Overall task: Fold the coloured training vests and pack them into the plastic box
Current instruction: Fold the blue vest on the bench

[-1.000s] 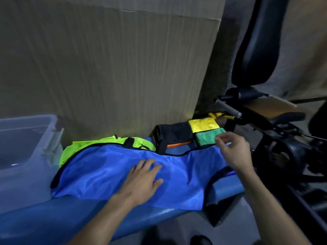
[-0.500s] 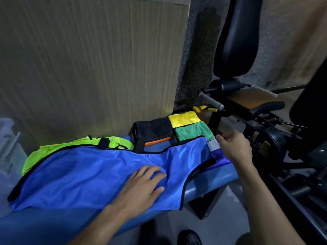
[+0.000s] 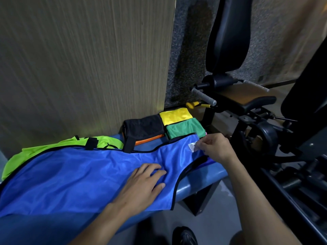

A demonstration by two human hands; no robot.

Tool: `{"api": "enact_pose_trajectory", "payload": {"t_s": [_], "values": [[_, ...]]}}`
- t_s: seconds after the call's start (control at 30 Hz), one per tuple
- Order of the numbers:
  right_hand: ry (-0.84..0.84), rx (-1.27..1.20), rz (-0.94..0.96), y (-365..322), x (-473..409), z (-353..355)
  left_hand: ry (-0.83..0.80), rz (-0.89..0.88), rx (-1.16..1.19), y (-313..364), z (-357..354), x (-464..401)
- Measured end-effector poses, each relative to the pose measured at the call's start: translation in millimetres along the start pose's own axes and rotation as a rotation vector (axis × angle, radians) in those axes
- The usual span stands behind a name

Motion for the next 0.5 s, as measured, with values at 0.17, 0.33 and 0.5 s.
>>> {"api": "enact_pose_trajectory", "payload": {"t_s": [0.17, 0.33, 0.5], "values": [[0.12, 0.122, -0.083, 3, -5, 8, 0.013, -0.002, -0.004, 1, -2, -1], [0.049, 0.215, -0.125, 5, -6, 0, 0.046, -0.009, 0.007, 0, 1, -2], [0.093, 0.116, 0.006, -5, -9, 4, 0.091, -0.035, 0.031, 0, 6, -6]]}}
Point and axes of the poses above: each hand's wrist, its own x-axis away from the middle knuckle, its own z-axis out of the back of the hand, y = z × x, the point moved 9 cm from there along -x, towards the middle knuckle, and after that the axes turned 14 degrees about x, right-handed, at the moved point
